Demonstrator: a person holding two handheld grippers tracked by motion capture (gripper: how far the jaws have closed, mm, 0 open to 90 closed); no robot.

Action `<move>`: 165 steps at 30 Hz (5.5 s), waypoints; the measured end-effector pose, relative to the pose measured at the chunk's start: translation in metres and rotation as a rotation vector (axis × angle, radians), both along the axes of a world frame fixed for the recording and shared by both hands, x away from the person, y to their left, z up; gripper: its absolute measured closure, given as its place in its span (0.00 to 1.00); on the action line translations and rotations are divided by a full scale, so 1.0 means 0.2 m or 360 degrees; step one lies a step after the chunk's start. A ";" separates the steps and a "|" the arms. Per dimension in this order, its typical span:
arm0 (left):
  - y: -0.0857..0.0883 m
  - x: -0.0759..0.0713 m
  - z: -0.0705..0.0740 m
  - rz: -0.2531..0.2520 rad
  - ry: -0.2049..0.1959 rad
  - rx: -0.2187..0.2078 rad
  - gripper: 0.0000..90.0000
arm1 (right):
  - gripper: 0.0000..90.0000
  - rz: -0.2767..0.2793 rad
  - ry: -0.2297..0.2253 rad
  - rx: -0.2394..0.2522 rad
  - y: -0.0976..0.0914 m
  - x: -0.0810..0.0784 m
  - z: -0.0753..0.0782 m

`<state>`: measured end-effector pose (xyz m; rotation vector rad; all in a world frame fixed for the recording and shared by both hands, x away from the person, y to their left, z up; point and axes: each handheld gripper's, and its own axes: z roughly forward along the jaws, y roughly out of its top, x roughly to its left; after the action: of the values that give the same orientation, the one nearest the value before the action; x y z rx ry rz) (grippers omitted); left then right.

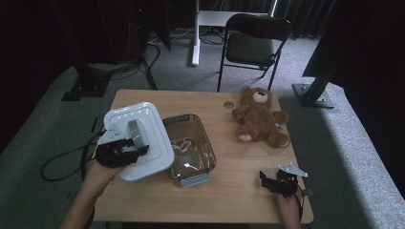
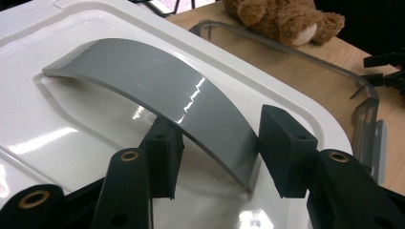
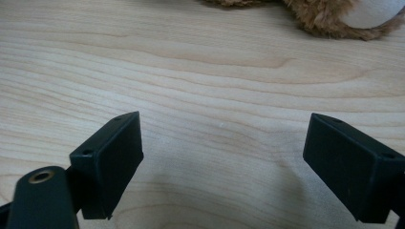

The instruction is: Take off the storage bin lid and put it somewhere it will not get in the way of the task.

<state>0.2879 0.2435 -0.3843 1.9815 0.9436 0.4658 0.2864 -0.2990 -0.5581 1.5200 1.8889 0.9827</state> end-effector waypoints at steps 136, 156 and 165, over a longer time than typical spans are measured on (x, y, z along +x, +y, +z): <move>0.43 0.03 -0.86 0.0834 0.0280 0.0210 0.01 | 0.20 0.0012 -0.0067 0.0114 -0.03 0.10 0.17; 0.42 0.03 -0.86 0.0842 0.0281 0.0205 0.01 | 0.12 -0.0138 -0.0093 0.0142 0.06 0.57 0.50; 0.42 0.03 -0.86 0.0842 0.0281 0.0205 0.01 | 0.12 -0.0173 -0.0031 0.0175 0.03 0.77 0.52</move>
<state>0.2936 0.3285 -0.5560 1.8954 1.5973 0.6621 0.4401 -0.2937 -0.4538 1.6514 1.7444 1.0624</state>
